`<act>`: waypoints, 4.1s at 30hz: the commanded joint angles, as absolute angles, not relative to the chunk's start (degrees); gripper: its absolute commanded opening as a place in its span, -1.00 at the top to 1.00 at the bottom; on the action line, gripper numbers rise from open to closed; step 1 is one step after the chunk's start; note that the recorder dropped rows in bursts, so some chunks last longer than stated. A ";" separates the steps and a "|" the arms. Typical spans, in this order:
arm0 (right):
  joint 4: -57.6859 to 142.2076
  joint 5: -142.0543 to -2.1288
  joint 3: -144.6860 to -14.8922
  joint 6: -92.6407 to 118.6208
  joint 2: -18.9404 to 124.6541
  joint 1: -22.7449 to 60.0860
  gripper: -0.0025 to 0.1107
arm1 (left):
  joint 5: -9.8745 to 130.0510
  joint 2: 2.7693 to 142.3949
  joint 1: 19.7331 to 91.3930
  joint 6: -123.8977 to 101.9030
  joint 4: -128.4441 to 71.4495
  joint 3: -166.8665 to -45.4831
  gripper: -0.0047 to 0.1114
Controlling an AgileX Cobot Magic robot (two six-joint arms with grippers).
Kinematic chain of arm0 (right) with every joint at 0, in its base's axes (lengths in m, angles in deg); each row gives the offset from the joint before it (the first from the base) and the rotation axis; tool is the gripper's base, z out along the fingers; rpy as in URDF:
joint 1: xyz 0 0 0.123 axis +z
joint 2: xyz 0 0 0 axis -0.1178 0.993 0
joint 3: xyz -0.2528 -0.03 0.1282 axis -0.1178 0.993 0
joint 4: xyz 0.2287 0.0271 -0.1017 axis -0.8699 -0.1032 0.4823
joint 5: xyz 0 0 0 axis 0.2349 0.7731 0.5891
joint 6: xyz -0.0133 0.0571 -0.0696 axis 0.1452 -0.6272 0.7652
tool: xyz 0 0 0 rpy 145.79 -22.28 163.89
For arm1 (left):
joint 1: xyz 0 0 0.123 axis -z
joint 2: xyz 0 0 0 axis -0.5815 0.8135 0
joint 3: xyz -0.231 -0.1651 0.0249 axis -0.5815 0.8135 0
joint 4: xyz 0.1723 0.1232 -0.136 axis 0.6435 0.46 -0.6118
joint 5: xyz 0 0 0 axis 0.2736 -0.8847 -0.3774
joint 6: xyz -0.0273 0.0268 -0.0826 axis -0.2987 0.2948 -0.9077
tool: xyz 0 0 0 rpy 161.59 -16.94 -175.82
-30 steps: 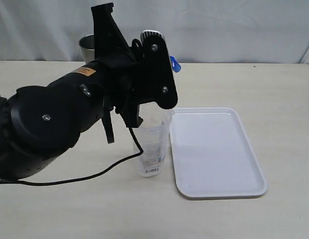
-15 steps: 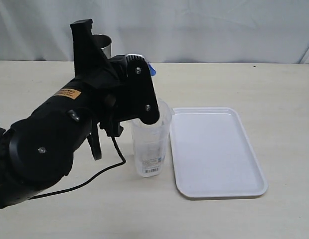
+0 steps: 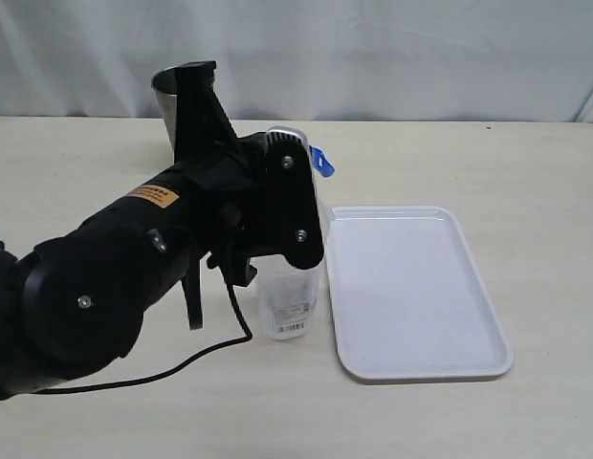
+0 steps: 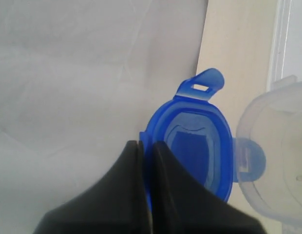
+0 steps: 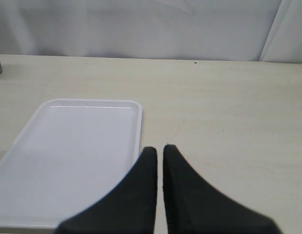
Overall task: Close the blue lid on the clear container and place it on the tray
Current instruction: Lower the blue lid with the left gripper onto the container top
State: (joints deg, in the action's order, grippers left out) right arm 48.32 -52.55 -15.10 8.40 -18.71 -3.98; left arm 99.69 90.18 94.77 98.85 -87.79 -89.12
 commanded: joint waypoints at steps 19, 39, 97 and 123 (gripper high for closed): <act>48.74 -52.51 -14.89 8.44 -18.94 -4.10 0.88 | 104.09 91.43 94.93 100.40 -84.83 -89.05 0.92; 48.74 -52.51 -14.89 8.44 -18.94 -4.10 0.88 | 106.13 91.43 98.19 100.89 -86.62 -89.05 0.92; 48.74 -52.51 -14.89 8.44 -18.94 -4.10 0.88 | 109.45 91.43 103.71 104.49 -94.96 -87.18 0.92; 48.74 -52.51 -14.89 8.44 -18.94 -4.10 0.88 | 106.88 91.43 104.97 104.49 -95.32 -86.90 0.92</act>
State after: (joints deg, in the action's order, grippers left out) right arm 48.32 -52.55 -15.10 8.40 -18.71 -3.98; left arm 108.00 91.51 104.76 102.96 -95.00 -87.04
